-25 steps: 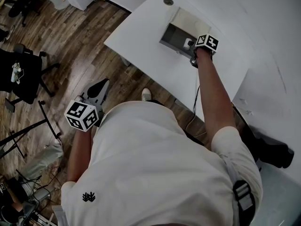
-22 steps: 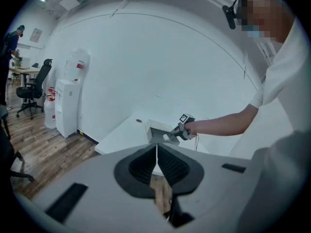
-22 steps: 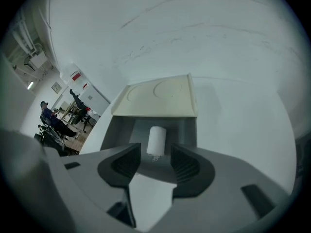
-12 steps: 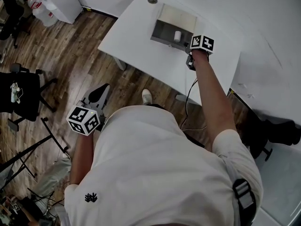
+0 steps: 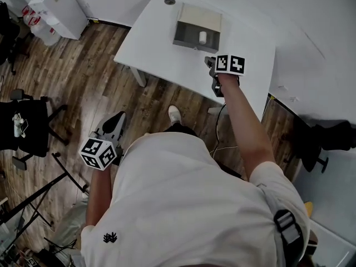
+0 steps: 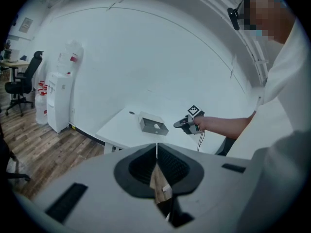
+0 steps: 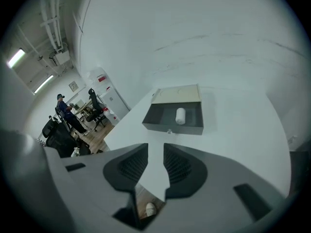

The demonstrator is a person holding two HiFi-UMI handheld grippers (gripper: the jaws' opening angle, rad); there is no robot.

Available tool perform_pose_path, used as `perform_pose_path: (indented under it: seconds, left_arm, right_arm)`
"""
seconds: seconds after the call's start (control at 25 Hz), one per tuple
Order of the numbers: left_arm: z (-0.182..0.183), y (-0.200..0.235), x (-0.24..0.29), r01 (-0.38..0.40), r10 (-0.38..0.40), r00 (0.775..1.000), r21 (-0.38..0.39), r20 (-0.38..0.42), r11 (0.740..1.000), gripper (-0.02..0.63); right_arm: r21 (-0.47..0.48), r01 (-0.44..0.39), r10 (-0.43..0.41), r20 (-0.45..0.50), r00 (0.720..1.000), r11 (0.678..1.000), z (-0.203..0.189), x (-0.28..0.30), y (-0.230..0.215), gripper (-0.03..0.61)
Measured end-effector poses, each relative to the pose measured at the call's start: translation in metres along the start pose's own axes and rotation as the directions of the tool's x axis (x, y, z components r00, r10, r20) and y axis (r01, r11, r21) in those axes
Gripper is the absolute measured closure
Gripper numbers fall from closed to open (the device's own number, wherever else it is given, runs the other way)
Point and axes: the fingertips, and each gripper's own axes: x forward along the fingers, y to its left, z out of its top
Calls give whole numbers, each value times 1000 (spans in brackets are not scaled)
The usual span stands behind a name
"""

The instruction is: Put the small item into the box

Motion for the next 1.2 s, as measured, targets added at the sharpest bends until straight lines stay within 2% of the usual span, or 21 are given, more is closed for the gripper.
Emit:
perform_pose_path:
  seconds: [0.32,0.64,0.84,1.2]
  left_arm:
    - [-18,-5,-11,77,-75,996,36,-45,996,600]
    - [-21,-21,-10,145,-141,988,73,-63,987,600]
    - [-23,-26,-12,163,-157,985,89,-73,983,600]
    - [-28,-23,-19,139,-135,989,78,-59,987,600]
  right_arm:
    - [-67,16,-14,32,999,998,-71,-38,41,524]
    - [-118,-35,41,50,998,992,-126,-68,88,554]
    - [-179,-67,77,50,996,982,-145,-79,113,559]
    - [-254,-111,127,49,991,961,-160,-90,140,566]
